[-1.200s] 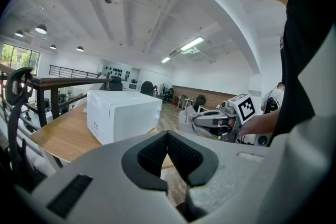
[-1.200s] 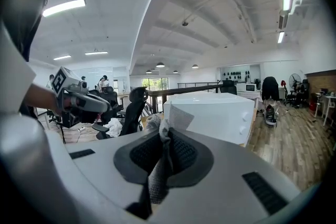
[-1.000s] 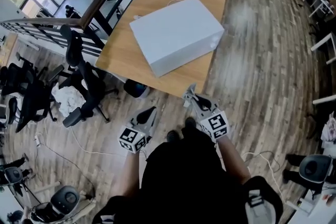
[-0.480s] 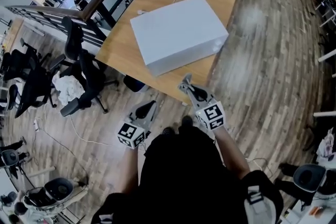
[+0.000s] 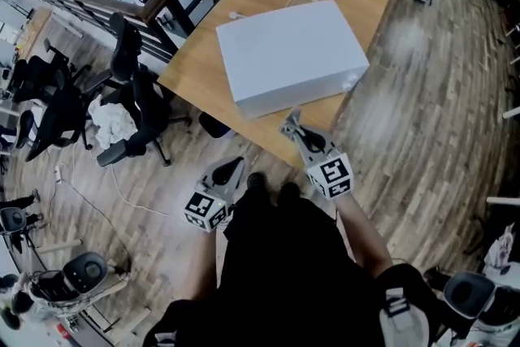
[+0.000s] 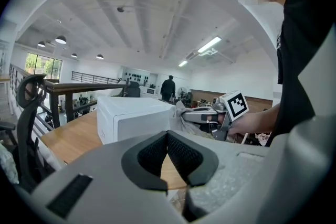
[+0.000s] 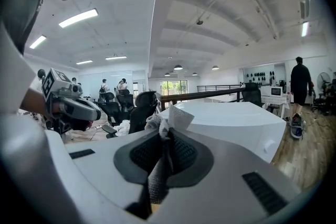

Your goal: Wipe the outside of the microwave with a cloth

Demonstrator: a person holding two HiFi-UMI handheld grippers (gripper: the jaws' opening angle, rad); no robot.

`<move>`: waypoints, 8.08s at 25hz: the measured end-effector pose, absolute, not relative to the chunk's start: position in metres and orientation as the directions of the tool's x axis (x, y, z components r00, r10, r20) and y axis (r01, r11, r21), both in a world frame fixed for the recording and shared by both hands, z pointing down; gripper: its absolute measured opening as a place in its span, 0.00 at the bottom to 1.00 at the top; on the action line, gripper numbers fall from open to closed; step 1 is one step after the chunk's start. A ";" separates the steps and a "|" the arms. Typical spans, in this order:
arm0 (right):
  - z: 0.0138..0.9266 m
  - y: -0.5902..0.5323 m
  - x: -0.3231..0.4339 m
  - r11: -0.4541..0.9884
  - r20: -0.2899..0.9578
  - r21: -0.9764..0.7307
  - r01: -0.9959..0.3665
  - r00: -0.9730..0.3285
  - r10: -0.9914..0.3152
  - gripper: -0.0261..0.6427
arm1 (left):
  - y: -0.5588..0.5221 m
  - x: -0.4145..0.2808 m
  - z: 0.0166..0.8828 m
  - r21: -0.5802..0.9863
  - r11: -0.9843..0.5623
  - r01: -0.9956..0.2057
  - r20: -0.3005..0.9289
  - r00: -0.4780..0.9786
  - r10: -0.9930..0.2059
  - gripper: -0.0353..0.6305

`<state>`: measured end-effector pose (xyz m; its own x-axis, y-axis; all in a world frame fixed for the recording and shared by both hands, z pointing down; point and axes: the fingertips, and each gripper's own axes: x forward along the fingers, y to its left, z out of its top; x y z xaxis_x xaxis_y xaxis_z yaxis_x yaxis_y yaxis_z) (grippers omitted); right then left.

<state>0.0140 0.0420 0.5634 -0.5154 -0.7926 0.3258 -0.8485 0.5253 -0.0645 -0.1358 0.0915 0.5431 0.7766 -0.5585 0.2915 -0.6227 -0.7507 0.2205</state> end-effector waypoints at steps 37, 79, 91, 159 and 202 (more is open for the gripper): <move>0.583 -0.132 -0.118 0.520 0.425 -0.034 -0.853 -0.484 -0.765 0.07 | -0.116 -0.191 0.556 0.258 -0.836 -0.485 0.284 0.865 -0.414 0.05; 0.586 -0.143 0.003 0.567 0.541 0.052 -0.822 -0.454 -0.708 0.07 | -0.113 -0.085 0.539 0.259 -0.832 -0.491 0.274 0.863 -0.424 0.05; 0.590 -0.150 0.051 0.581 0.546 0.068 -0.811 -0.457 -0.702 0.07 | -0.100 -0.061 0.544 0.253 -0.799 -0.545 0.280 0.832 -0.479 0.05; 0.597 -0.165 0.279 0.444 0.552 0.141 -0.885 -0.302 -0.777 0.08 | -0.038 0.001 0.546 0.207 -0.704 -0.680 0.295 0.729 -0.618 0.05; 0.599 -0.229 0.266 0.456 0.583 0.198 -0.868 -0.270 -0.767 0.07 | -0.051 -0.027 0.556 0.219 -0.636 -0.740 0.287 0.672 -0.683 0.05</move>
<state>0.2657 -0.2289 0.5995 -0.2700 -0.7667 0.5825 -0.8679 0.4558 0.1976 -0.0267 -0.0510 0.5555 0.6715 -0.6832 0.2868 -0.7402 -0.6358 0.2186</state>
